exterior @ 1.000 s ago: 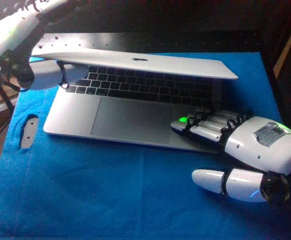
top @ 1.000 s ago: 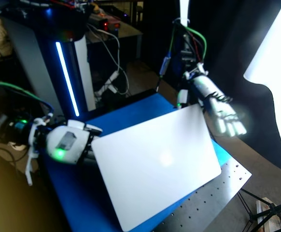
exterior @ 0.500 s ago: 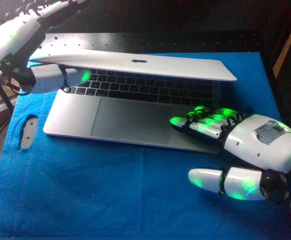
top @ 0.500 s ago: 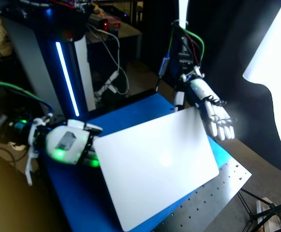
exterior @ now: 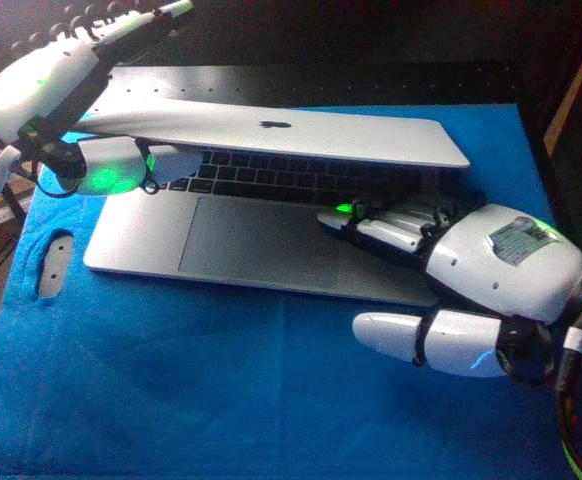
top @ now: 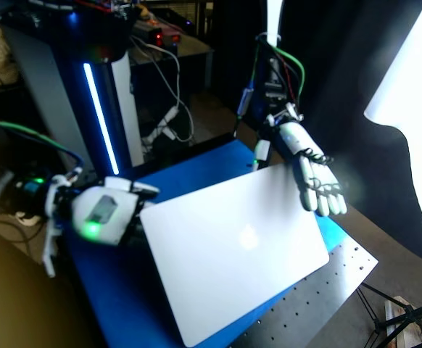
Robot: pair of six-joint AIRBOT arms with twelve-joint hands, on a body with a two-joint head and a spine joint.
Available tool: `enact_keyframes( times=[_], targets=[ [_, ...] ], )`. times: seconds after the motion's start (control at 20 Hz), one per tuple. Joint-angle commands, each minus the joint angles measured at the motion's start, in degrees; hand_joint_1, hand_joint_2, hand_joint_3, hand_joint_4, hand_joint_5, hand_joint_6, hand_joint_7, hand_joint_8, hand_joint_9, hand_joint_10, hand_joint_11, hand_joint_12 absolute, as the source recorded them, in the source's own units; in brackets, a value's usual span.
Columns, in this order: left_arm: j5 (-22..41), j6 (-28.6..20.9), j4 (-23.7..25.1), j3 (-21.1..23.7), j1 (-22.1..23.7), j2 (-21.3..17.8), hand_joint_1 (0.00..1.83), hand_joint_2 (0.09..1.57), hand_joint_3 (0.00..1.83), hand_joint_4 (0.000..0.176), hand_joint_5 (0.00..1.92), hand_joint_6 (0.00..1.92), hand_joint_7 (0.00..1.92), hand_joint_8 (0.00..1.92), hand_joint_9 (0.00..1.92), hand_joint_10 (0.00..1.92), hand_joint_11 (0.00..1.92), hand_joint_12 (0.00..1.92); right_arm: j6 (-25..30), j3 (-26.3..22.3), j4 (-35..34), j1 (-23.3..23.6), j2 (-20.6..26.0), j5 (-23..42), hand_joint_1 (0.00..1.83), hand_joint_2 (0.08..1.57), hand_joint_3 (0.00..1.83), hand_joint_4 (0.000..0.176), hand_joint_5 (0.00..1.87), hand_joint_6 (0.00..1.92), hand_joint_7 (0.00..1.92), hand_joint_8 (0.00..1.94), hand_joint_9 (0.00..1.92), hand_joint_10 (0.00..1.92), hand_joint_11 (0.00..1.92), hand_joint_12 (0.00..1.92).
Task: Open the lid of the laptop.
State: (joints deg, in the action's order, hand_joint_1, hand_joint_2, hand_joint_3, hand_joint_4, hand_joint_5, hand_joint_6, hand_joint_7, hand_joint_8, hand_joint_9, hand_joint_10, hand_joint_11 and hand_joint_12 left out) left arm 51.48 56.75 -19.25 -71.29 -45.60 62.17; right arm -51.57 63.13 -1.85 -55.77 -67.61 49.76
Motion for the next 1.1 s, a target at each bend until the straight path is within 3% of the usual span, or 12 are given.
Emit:
enact_keyframes(
  times=[0.0,0.05,0.15,0.3,0.45,0.55,0.7,0.75,0.8,0.9,0.95,1.05],
  targets=[
    [7.4,-0.6,0.2,-0.3,0.3,0.0,0.78,1.01,0.0,0.169,0.19,0.0,0.26,0.0,0.18,0.0,0.0,0.2,0.5,0.1,0.9,1.1,-0.5,7.1,0.0,1.33,0.0,0.0,0.1,0.0,0.17,0.0,0.2,0.01,0.18,0.2],
    [7.3,-0.6,0.2,-0.3,0.3,0.0,0.78,1.01,0.0,0.164,0.18,0.0,0.25,0.0,0.18,0.0,0.0,0.24,0.5,0.1,1.2,1.6,-0.6,7.1,0.0,1.33,0.0,0.0,0.1,0.0,0.16,0.0,0.34,0.0,0.26,0.26],
    [7.2,-0.6,0.2,-0.3,0.3,0.1,0.73,1.01,0.0,0.17,0.18,0.0,0.27,0.0,0.2,0.0,0.0,0.34,0.5,0.1,1.6,2.1,-0.9,7.1,0.0,1.36,0.01,0.0,0.11,0.0,0.16,0.0,0.21,0.0,0.13,0.21],
    [7.0,-0.6,0.4,-0.4,0.3,0.3,0.75,1.0,0.0,0.168,0.2,0.0,0.3,0.0,0.24,0.0,0.0,0.42,0.5,0.1,2.2,2.8,-1.5,7.1,0.0,1.36,0.01,0.0,0.12,0.01,0.18,0.01,0.2,0.01,0.12,0.2],
    [6.5,-0.6,0.6,-0.5,0.4,0.5,0.76,1.02,0.0,0.175,0.17,0.0,0.22,0.0,0.16,0.0,0.0,0.25,2.2,0.2,5.7,4.2,-2.0,6.4,0.0,1.37,0.01,0.0,0.07,0.0,0.11,0.0,0.14,0.0,0.07,0.18],
    [6.4,-0.6,0.6,-0.6,0.4,0.7,0.75,1.02,0.0,0.175,0.19,0.0,0.22,0.0,0.16,0.0,0.0,0.31,2.2,0.2,7.1,4.9,-2.2,5.7,0.0,1.38,0.01,0.0,0.04,0.0,0.08,0.0,0.11,0.0,0.04,0.17],
    [6.3,-0.6,0.6,-0.6,0.4,0.8,0.74,1.02,0.0,0.152,0.22,0.0,0.22,0.0,0.16,0.0,0.0,0.39,2.2,0.3,9.0,5.7,-2.8,4.5,0.0,1.4,0.01,0.0,0.05,0.01,0.08,0.0,0.09,0.0,0.04,0.17],
    [6.2,-0.6,0.6,-0.5,0.5,0.8,0.73,1.01,0.0,0.156,0.22,0.0,0.22,0.0,0.16,0.0,0.0,0.39,2.2,0.4,9.2,5.7,-3.0,4.3,0.0,1.4,0.01,0.0,0.06,0.01,0.08,0.01,0.09,0.0,0.04,0.16],
    [6.2,-0.6,0.6,-0.5,0.5,0.8,0.74,1.01,0.0,0.161,0.21,0.0,0.22,0.0,0.15,0.0,0.0,0.36,2.2,0.4,9.3,5.7,-3.1,4.2,0.0,1.41,0.01,0.0,0.05,0.0,0.08,0.0,0.08,0.0,0.03,0.16],
    [6.2,-0.7,0.6,-0.5,0.5,0.8,0.79,1.01,0.0,0.145,0.22,0.0,0.22,0.0,0.14,0.0,0.0,0.24,2.2,0.5,9.5,5.7,-3.3,3.3,0.0,1.4,0.0,0.0,0.05,0.0,0.09,0.01,0.09,0.0,0.05,0.17],
    [6.2,-0.7,0.6,-0.4,0.5,0.8,0.79,1.0,0.0,0.145,0.23,0.0,0.22,0.0,0.14,0.0,0.0,0.23,2.2,0.6,9.6,5.7,-3.4,2.5,0.0,1.39,0.0,0.0,0.05,0.0,0.1,0.01,0.11,0.01,0.09,0.19],
    [6.2,-0.8,0.7,-0.4,0.4,0.7,0.76,1.0,0.0,0.162,0.22,0.0,0.22,0.0,0.15,0.0,0.0,0.26,2.2,1.2,9.7,5.7,-4.0,1.3,0.0,1.39,0.0,0.0,0.03,0.0,0.09,0.0,0.1,0.0,0.08,0.18]
  ],
)
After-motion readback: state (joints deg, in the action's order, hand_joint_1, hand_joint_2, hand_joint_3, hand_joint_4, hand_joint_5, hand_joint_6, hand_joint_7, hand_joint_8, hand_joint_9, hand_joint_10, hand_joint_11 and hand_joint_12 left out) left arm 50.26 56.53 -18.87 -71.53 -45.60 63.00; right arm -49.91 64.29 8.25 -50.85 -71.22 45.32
